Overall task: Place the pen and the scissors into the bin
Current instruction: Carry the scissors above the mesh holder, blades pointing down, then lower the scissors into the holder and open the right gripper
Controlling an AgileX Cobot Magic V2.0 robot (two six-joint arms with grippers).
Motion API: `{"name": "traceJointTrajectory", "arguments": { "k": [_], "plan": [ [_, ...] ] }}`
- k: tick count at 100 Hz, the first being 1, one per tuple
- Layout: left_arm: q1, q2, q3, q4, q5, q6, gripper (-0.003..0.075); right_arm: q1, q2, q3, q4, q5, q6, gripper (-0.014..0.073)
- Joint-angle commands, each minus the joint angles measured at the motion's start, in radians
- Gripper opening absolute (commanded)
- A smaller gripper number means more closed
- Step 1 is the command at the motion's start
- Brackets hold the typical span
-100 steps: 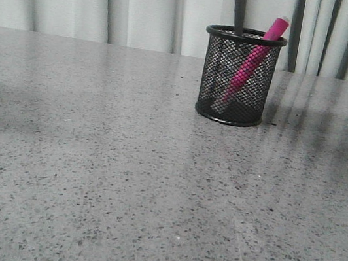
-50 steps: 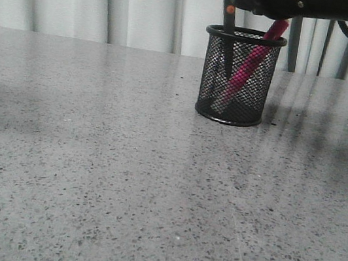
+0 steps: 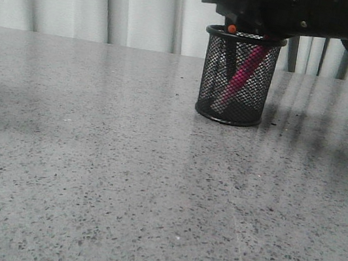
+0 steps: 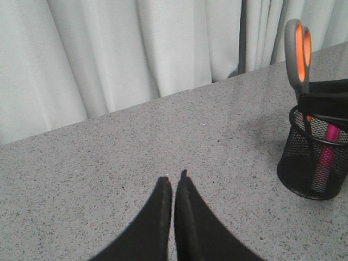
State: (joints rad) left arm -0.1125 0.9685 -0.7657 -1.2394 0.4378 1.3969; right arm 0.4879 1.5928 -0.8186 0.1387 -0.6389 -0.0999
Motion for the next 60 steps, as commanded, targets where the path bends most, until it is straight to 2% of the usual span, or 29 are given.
{"name": "traceJointTrajectory", "arguments": {
  "k": [1, 17, 24, 43, 60],
  "plan": [
    [0.002, -0.015, -0.026, -0.04, -0.015, -0.008, -0.0019, -0.003, -0.037, -0.024, -0.005, -0.085, 0.0, -0.0076],
    [0.002, -0.015, -0.026, -0.04, -0.015, -0.008, -0.0019, -0.003, -0.037, -0.024, -0.005, -0.085, 0.0, -0.0066],
    [0.002, -0.015, -0.026, -0.04, -0.015, -0.008, -0.0019, -0.003, -0.037, -0.024, -0.005, -0.085, 0.0, -0.0008],
    [0.002, -0.015, -0.026, -0.04, -0.015, -0.008, -0.0019, -0.003, -0.037, -0.024, -0.005, -0.084, 0.0, 0.023],
    [0.002, -0.015, -0.026, -0.04, -0.015, -0.008, -0.0019, -0.003, -0.039, -0.024, -0.007, -0.085, 0.0, 0.0293]
  ]
}}
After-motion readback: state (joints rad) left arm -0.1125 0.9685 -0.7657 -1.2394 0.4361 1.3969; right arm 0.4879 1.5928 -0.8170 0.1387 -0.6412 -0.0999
